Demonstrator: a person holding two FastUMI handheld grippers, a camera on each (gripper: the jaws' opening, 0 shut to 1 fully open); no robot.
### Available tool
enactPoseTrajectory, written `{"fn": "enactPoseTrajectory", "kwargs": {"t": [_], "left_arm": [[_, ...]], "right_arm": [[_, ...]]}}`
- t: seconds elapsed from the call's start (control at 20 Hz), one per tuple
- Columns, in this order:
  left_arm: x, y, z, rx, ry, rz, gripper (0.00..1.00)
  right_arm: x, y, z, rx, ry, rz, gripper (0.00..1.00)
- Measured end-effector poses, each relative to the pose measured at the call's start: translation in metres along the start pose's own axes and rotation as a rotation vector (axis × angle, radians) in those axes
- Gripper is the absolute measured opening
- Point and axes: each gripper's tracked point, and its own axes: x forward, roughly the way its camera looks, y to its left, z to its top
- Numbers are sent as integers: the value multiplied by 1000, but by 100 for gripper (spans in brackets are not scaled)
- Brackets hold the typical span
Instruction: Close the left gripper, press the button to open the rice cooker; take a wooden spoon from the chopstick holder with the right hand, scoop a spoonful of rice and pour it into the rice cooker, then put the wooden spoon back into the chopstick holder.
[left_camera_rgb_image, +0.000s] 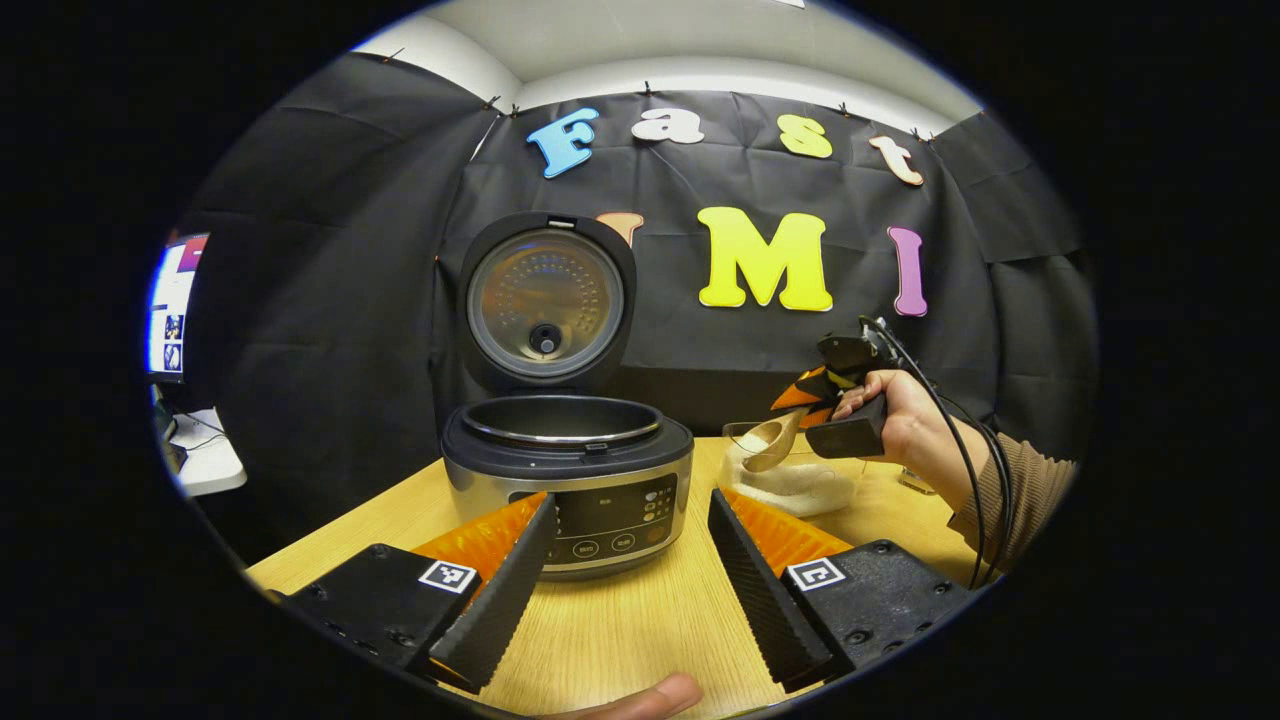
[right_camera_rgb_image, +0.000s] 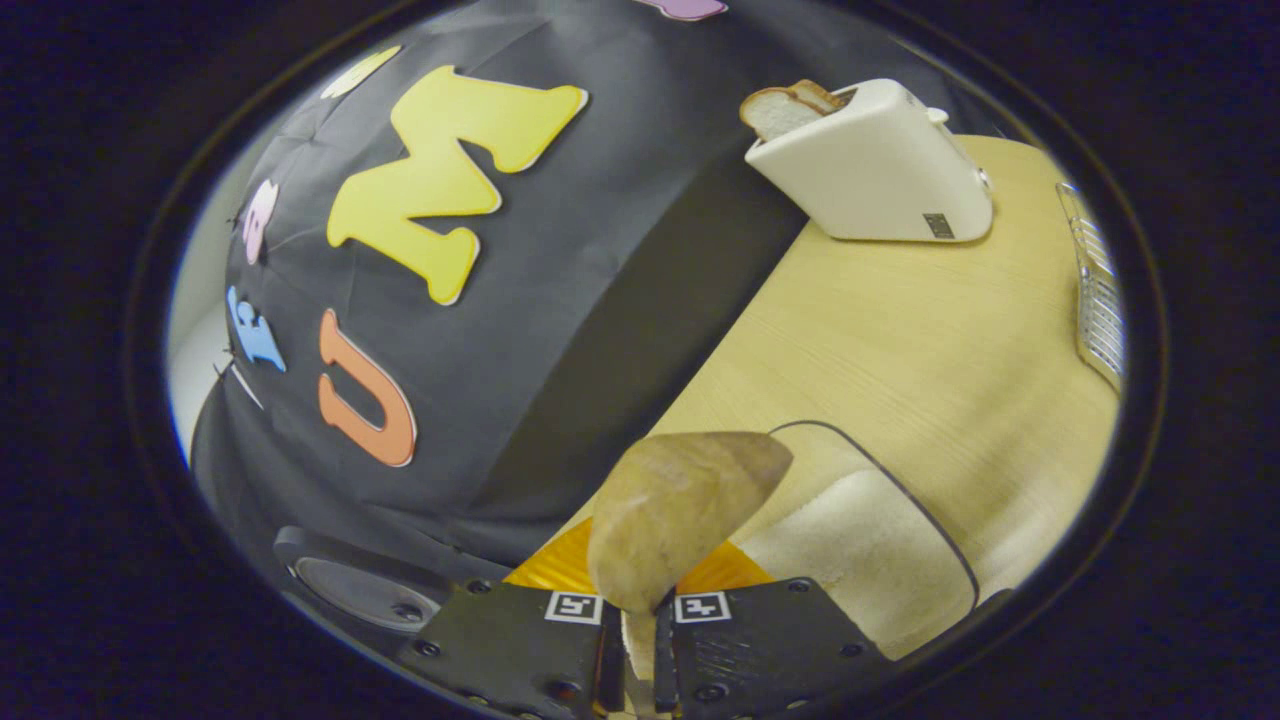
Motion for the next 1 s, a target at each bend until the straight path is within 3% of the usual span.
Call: {"fn": "enactPoseTrajectory", "kwargs": {"t": [0.2,0.4,0.75,1.0], "left_arm": [[-2,-3,3,10,3,-2,97],[-7,-4,5,13,1,0,96],[-18,3,6,-4,-3,12,100],[-30,15,5,-4,-4,38,97]], "right_arm": [[-7,-13,8,173,26,30,10],[-17,-15,21,182,5,44,11],[-46,49,22,203,14,157,11],[-58,110,-17,166,87,240,13]]}}
